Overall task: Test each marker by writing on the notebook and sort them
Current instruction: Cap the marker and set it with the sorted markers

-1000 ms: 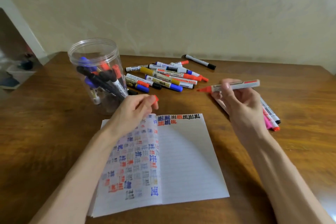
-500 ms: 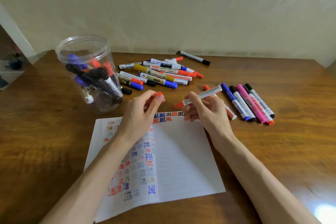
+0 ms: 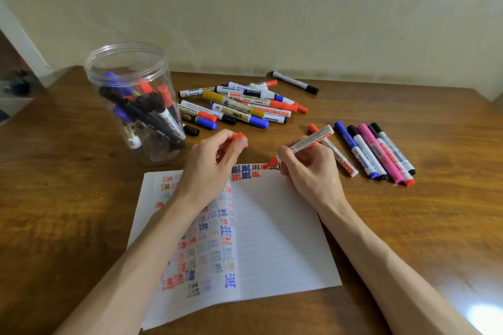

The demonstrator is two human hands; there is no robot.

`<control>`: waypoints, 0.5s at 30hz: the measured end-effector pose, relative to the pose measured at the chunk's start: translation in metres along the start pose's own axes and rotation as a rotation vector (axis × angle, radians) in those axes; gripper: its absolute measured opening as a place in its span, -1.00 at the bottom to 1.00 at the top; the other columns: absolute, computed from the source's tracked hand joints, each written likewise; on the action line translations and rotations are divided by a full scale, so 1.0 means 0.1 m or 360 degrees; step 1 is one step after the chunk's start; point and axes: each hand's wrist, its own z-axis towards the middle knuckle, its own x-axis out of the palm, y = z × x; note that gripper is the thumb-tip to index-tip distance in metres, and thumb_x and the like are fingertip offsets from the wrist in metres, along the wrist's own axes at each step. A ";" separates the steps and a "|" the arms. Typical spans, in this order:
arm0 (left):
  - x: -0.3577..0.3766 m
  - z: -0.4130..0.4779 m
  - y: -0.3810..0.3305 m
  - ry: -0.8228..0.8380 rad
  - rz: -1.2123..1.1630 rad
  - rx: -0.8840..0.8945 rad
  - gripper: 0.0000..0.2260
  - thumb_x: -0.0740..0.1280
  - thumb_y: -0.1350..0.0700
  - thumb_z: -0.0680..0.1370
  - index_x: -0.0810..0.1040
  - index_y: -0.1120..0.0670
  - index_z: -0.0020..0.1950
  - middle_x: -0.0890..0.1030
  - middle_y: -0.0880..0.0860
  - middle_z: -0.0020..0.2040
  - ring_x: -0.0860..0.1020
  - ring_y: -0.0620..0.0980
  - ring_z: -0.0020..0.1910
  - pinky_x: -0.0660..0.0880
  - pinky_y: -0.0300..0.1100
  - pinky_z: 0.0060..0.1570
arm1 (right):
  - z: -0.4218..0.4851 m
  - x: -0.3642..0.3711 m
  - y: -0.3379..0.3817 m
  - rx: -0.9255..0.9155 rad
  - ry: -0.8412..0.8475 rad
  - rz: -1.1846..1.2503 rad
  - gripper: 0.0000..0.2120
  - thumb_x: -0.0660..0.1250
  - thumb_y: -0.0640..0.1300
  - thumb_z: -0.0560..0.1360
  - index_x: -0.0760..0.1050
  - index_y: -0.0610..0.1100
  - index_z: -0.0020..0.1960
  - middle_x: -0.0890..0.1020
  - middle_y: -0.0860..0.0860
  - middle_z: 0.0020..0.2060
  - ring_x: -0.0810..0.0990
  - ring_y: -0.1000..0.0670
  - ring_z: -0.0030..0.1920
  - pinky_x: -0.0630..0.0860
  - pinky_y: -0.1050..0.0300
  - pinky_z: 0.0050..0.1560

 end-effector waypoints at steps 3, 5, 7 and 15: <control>0.00 0.00 -0.01 0.0004 0.0009 0.0004 -0.72 0.25 -0.10 0.67 0.64 0.06 0.10 0.58 -0.25 -0.25 0.60 -0.28 -0.15 0.48 -0.43 -0.21 | -0.01 0.00 0.01 -0.0015 0.0027 -0.0027 -0.89 0.41 -0.11 0.62 0.65 -0.15 0.00 0.71 0.04 -0.27 0.70 0.17 -0.27 0.54 0.35 -0.28; -0.01 0.00 -0.01 0.0008 0.0011 0.0000 -0.71 0.25 -0.10 0.67 0.64 0.07 0.11 0.58 -0.25 -0.23 0.60 -0.29 -0.14 0.47 -0.44 -0.20 | -0.01 0.00 0.02 0.0018 0.0028 -0.0007 -0.88 0.41 -0.10 0.62 0.65 -0.14 -0.01 0.72 0.03 -0.28 0.70 0.17 -0.29 0.54 0.35 -0.29; -0.01 0.00 -0.01 0.0010 0.0015 0.0006 -0.70 0.25 -0.10 0.67 0.64 0.08 0.11 0.59 -0.24 -0.22 0.60 -0.28 -0.14 0.47 -0.44 -0.19 | 0.00 -0.02 0.03 0.0063 0.0011 0.0035 -0.87 0.41 -0.10 0.63 0.66 -0.13 -0.03 0.72 0.01 -0.31 0.68 0.16 -0.32 0.54 0.32 -0.31; -0.01 0.00 0.00 0.0014 0.0042 -0.0001 -0.65 0.22 -0.16 0.65 0.64 0.07 0.11 0.62 -0.17 -0.19 0.61 -0.20 -0.13 0.54 -0.34 -0.20 | 0.00 -0.01 0.01 -0.0023 -0.0001 -0.0068 -0.90 0.42 -0.12 0.60 0.65 -0.13 -0.07 0.71 0.11 -0.35 0.71 0.15 -0.26 0.56 0.32 -0.25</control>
